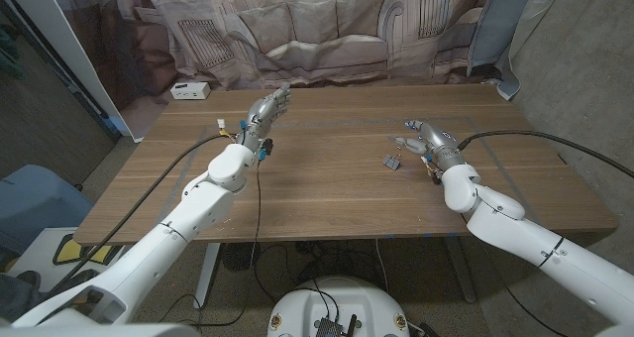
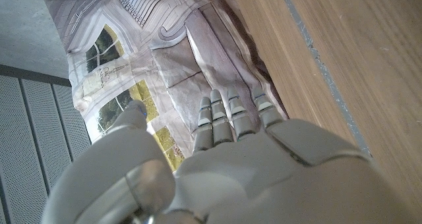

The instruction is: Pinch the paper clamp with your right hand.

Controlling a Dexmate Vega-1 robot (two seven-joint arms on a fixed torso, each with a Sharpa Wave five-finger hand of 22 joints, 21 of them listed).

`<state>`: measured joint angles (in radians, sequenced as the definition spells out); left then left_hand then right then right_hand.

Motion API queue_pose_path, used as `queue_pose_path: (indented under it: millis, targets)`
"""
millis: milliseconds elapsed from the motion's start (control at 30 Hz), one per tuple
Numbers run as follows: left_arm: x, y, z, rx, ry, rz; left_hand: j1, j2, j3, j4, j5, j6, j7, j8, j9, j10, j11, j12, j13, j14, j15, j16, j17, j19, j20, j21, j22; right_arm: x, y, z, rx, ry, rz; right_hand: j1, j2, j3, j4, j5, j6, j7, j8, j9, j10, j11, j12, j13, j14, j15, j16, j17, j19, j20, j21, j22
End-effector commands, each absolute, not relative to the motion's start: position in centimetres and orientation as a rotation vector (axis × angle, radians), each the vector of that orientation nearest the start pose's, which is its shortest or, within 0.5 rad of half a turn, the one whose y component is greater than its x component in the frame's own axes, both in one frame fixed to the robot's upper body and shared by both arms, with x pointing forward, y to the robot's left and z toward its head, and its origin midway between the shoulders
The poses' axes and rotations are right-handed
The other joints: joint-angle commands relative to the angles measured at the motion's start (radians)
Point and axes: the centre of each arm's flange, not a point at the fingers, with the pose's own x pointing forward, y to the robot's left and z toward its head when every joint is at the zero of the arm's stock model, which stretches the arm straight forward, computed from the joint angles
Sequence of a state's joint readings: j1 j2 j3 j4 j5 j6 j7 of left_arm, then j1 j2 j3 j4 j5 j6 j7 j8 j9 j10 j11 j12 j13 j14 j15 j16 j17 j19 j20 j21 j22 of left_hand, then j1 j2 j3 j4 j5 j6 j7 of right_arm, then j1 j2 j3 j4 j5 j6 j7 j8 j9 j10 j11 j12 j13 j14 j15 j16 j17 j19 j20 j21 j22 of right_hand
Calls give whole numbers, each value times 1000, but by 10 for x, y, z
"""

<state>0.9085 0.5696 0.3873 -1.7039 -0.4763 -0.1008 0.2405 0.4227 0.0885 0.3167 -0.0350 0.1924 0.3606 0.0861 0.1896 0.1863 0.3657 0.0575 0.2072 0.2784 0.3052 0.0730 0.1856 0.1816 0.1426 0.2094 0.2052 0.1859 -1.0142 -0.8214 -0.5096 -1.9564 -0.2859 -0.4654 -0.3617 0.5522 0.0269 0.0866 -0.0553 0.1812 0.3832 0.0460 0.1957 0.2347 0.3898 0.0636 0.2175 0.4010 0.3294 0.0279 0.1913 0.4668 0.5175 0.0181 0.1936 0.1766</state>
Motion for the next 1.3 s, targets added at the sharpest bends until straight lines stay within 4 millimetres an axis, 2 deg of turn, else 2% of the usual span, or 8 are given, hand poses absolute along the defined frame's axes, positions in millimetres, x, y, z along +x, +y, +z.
queue_pose_path:
  millis: [33, 133, 233, 533, 700, 900, 1033, 1300]
  targets:
    - [590, 245, 25, 90, -691, -156, -2, 9, 6, -5, 5, -6, 8, 2, 2, -3, 4, 2, 0, -10, 0, 2, 0, -10, 5, -2, 3, 552, -260, -19, -904, -643, -270, -13, 2, -2, 8, 0, 1, 12, 0, -1, -1, 14, -6, -4, -8, -1, -6, -5, -9, 5, -3, 1]
    - [589, 246, 23, 91, -690, -150, -2, 8, 7, -7, 5, -7, 9, 2, 2, -6, 6, 1, -1, -13, -1, 1, -1, -12, 5, -3, 3, 550, -263, -15, -868, -665, -264, -24, 4, -4, 11, 1, 27, 21, 12, -4, -1, 17, -11, -13, -15, -1, -7, -16, -13, 8, -2, 1]
    - [586, 248, 21, 95, -697, -135, -1, 8, 8, -8, 5, -9, 10, 1, 2, -10, 12, 0, -3, -17, 0, -1, -1, -12, 4, -3, 2, 550, -265, -13, -829, -697, -241, -31, 8, -4, 13, 2, 64, 9, 26, -5, -2, 16, -14, -21, -16, -1, -6, -27, -16, 7, -2, 0]
    - [578, 253, 20, 87, -716, -113, -1, 6, 12, -18, 5, -56, 14, -13, 1, -21, 19, -3, -11, -22, -1, -1, -2, -10, -1, -2, 0, 548, -269, -9, -710, -767, -193, -38, 13, -3, 15, 3, 50, 11, 20, -5, 0, 17, -16, -31, -20, -2, -5, -39, -24, 5, -3, 0]
    - [579, 256, 19, 77, -727, -124, -2, 6, 15, -24, 5, -66, 26, -11, 0, -28, 29, -4, -17, -28, 1, -2, -2, -14, -30, -4, -1, 551, -274, -6, -628, -786, -98, -40, 21, 0, 17, 4, 65, 11, 26, -6, 4, 17, -16, -36, -19, -8, -4, -45, -24, -2, -1, -1]
    - [579, 260, 19, 77, -735, -121, -1, 8, 17, -27, 5, -67, 31, -9, -1, -32, 36, -5, -20, -34, 5, -3, -2, -20, -41, -6, -2, 560, -282, -4, -493, -794, 24, -46, 37, 7, 16, 7, -24, 32, -6, -10, -36, 34, -30, -56, -62, 6, -12, -72, -44, -5, -7, -3]
    - [579, 262, 19, 80, -740, -123, -1, 8, 18, -29, 5, -67, 30, -8, -1, -35, 36, -5, -22, -39, 5, -4, -2, -26, -45, -8, -2, 563, -288, -3, -416, -795, 49, -56, 37, 4, 19, 7, -48, 43, -11, -13, -54, 36, -34, -64, -83, 12, -15, -80, -61, -4, -10, -3]
    - [581, 265, 21, 70, -752, -138, -4, 7, 21, -38, 4, -70, 40, -5, -2, -45, 54, -6, -31, -48, 11, -4, -3, -28, -110, -8, -4, 572, -300, -5, -288, -795, 100, -76, 35, -3, 25, 7, -68, 52, -12, -17, -79, 44, -37, -74, -113, 21, -15, -91, -90, -4, -15, -4]
